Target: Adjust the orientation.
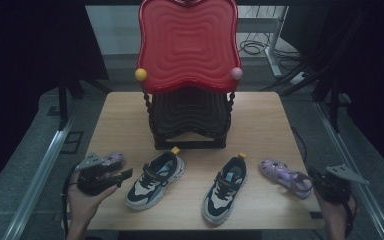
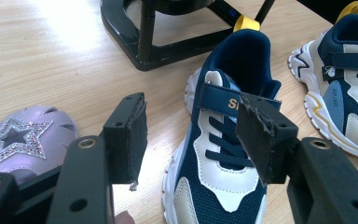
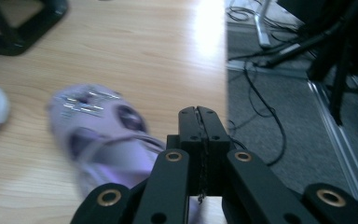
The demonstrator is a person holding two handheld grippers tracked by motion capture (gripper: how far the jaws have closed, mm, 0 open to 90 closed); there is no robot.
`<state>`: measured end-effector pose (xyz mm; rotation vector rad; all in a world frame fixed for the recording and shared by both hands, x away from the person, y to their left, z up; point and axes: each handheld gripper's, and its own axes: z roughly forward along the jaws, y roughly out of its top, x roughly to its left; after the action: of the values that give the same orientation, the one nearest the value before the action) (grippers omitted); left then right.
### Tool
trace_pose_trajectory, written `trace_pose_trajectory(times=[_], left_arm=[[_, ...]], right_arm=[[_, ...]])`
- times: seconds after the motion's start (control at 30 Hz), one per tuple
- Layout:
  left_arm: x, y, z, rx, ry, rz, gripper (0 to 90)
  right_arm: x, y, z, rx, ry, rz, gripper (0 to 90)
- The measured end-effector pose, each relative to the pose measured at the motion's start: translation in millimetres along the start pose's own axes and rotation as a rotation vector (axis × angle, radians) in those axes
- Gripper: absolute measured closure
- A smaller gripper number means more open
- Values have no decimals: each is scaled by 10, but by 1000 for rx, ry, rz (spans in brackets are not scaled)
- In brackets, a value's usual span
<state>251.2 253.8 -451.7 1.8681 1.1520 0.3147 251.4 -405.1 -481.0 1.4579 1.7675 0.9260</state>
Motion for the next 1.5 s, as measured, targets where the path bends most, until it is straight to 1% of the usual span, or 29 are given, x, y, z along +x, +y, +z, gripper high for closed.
trace_pose_trajectory(times=[0.03, 0.07, 0.1, 0.13, 0.17, 0.27, 0.47, 0.5, 0.6, 0.77, 0.87, 1.03, 1.1, 1.13, 1.23, 1.3, 1.33, 1.4, 1.47, 1.5], left_arm=[[5, -4, -2, 2, 4, -5, 435], [5, -4, -2, 2, 4, -5, 434], [8, -5, -3, 2, 5, -5, 434], [10, -7, -4, 3, 6, -5, 434], [15, -7, -7, 2, 8, -4, 434], [22, -9, -15, 1, 12, -8, 435], [53, -7, -64, -6, 27, -13, 435], [56, -5, -77, -12, 31, -16, 435], [66, -3, -92, -13, 33, -15, 435], [67, 2, -101, -13, 40, -13, 435], [27, 19, -114, -15, 43, -5, 435], [12, 19, -110, -7, 47, -2, 434], [22, 15, -114, -6, 48, -6, 434], [32, 13, -128, -6, 56, -6, 434], [55, 9, -158, -7, 67, -11, 434], [84, -1, -193, -12, 78, -12, 435], [118, -16, -222, -22, 82, -18, 435], [141, -24, -237, -26, 85, -23, 436], [195, -42, -289, -39, 95, -35, 436], [212, -47, -309, -42, 97, -33, 435]], right_arm=[[-82, -38, 27, 20, -5, 3, 900], [-82, -38, 27, 20, -5, 3, 900], [-118, -62, 46, 31, 0, 4, 900], [-147, -88, 67, 45, 5, 8, 900], [-181, -137, 103, 67, 21, 5, 900], [-175, -165, 122, 79, 44, -5, 900], [-126, -186, 68, 86, 46, -29, 900], [-113, -197, 50, 86, 52, -25, 900], [-85, -204, 23, 89, 53, -35, 900], [-47, -212, -6, 96, 56, -39, 900], [-50, -233, -17, 87, 64, -27, 900], [-70, -237, -46, 77, 63, -23, 900], [-89, -219, -97, 50, 53, -9, 900], [-95, -183, -150, 23, 59, 1, 900], [-85, -152, -179, 11, 63, -3, 900], [-59, -124, -190, 0, 80, -11, 900], [-30, -109, -185, 1, 94, -23, 900], [-15, -103, -178, 1, 101, -29, 900], [27, -88, -168, 0, 139, -44, 847], [39, -79, -169, -2, 154, -48, 820]])
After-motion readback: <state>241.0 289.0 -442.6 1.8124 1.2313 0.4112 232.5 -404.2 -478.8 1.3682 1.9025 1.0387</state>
